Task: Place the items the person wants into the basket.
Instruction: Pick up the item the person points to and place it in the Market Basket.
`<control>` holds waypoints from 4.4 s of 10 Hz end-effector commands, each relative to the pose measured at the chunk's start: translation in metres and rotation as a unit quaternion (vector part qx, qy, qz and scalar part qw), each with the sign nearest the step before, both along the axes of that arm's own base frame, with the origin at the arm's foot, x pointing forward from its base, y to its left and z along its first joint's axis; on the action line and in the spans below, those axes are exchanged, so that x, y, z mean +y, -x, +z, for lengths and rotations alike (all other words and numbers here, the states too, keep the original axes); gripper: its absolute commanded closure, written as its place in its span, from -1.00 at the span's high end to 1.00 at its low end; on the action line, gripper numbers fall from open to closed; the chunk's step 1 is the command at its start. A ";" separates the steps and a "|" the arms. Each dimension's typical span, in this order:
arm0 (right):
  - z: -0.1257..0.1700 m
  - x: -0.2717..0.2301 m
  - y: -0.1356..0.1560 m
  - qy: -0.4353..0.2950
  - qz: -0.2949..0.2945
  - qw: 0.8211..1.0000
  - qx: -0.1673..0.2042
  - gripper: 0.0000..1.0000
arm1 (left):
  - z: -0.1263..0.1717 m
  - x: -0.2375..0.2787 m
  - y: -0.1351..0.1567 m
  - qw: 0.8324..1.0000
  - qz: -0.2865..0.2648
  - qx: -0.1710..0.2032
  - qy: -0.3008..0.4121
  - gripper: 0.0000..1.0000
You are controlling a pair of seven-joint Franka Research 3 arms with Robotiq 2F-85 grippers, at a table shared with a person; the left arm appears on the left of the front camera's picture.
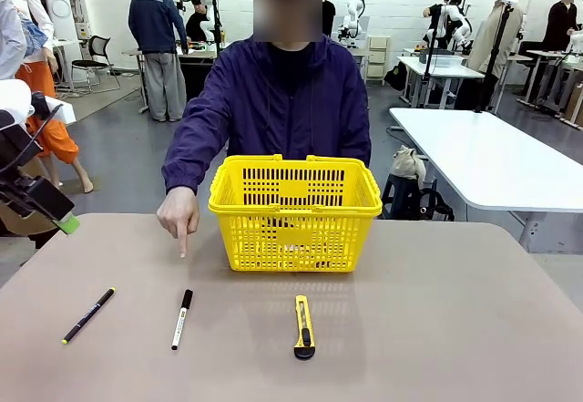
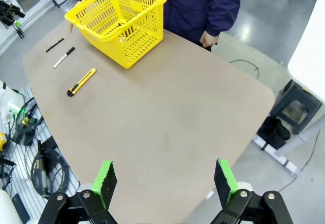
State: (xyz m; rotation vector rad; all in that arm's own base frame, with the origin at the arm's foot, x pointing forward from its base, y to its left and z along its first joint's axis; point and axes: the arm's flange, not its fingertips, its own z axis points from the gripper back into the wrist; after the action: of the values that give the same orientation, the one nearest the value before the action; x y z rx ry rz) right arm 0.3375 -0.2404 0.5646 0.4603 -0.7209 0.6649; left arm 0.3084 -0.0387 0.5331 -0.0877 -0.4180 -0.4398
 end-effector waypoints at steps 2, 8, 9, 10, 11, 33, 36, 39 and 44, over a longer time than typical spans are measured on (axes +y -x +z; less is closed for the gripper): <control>-0.002 0.000 -0.001 -0.009 0.007 1.000 -0.011 1.00 | 0.000 0.002 0.002 1.000 0.003 -0.001 -0.007 1.00; -0.002 0.000 -0.001 -0.009 0.007 1.000 -0.011 1.00 | -0.037 -0.084 -0.011 0.997 0.001 0.060 -0.045 1.00; -0.002 0.000 -0.001 -0.009 0.007 1.000 -0.011 1.00 | -0.047 -0.110 -0.014 0.995 0.010 0.077 -0.061 1.00; -0.002 0.000 -0.001 -0.009 0.007 1.000 -0.011 1.00 | -0.061 -0.134 -0.017 0.993 0.005 0.088 -0.077 1.00; -0.002 0.000 -0.001 -0.009 0.007 1.000 -0.011 1.00 | -0.075 -0.151 -0.018 0.991 0.020 0.106 -0.074 1.00; -0.002 0.000 -0.001 -0.009 0.007 1.000 -0.011 1.00 | -0.191 -0.161 -0.068 0.983 0.074 0.165 -0.034 1.00; -0.002 0.000 -0.001 -0.009 0.007 1.000 -0.011 1.00 | -0.201 -0.171 -0.080 0.981 0.131 0.131 -0.048 1.00; -0.002 0.000 -0.001 -0.009 0.007 1.000 -0.011 1.00 | -0.217 -0.177 -0.087 0.971 0.197 0.134 -0.033 1.00; -0.002 0.000 -0.001 -0.009 0.007 1.000 -0.011 1.00 | -0.235 -0.174 -0.096 0.965 0.218 0.141 -0.032 1.00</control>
State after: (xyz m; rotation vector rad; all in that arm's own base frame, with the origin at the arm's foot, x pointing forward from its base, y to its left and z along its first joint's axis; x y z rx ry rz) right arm 0.3377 -0.2397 0.5645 0.4610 -0.7186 0.6684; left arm 0.3989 -0.2054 0.3041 -0.0190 -0.1030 -0.0277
